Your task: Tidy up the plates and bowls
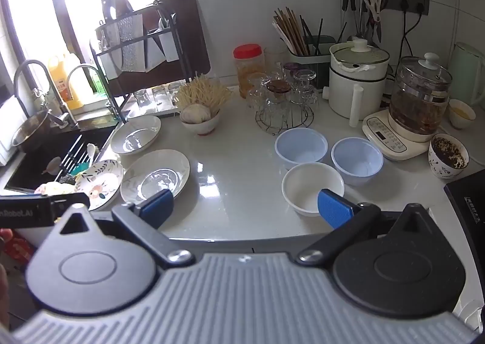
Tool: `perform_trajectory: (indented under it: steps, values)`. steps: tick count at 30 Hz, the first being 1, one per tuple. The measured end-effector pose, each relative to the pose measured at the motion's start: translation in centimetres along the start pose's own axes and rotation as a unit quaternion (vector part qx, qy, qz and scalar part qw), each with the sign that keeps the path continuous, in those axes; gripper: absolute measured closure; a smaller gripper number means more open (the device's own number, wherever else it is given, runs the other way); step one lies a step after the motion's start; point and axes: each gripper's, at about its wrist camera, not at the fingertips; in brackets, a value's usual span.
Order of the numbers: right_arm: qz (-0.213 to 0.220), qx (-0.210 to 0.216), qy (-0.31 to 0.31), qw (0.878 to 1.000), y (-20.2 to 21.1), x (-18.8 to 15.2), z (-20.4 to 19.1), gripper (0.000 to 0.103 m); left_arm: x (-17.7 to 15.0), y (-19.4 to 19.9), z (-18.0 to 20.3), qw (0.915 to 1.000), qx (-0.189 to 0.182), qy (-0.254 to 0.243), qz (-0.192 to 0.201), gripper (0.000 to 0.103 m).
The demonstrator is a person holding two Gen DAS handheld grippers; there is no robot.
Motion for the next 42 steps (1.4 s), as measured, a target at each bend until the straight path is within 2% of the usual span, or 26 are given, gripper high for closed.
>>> perform_trajectory:
  steps: [5, 9, 22, 42]
  values:
    - [-0.007, 0.002, -0.010, 1.000, -0.5, -0.1, 0.4, 0.000, 0.4, -0.3, -0.6, 1.0000, -0.001, -0.003, 0.000, 0.002]
    - [0.006, 0.000, -0.013, 1.000, -0.1, -0.1, 0.2, 0.000, 0.1, -0.2, 0.0, 0.9999, 0.007, -0.009, 0.004, 0.002]
    - [-0.005, -0.007, -0.028, 1.000, -0.2, -0.2, 0.0, 0.000, 0.4, -0.9, 0.2, 0.9996, -0.001, -0.028, -0.005, 0.002]
    - [0.012, -0.019, -0.047, 0.999, 0.8, -0.8, 0.9, 0.000, 1.1, -0.5, 1.2, 0.9979, -0.013, -0.064, -0.002, 0.002]
Point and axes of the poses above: each gripper's, at about its wrist camera, not at the fingertips, and y roughly against the way its jaws point, z to its right, x to its top, and after that the axes turned 13 degrees about -z, right-handed
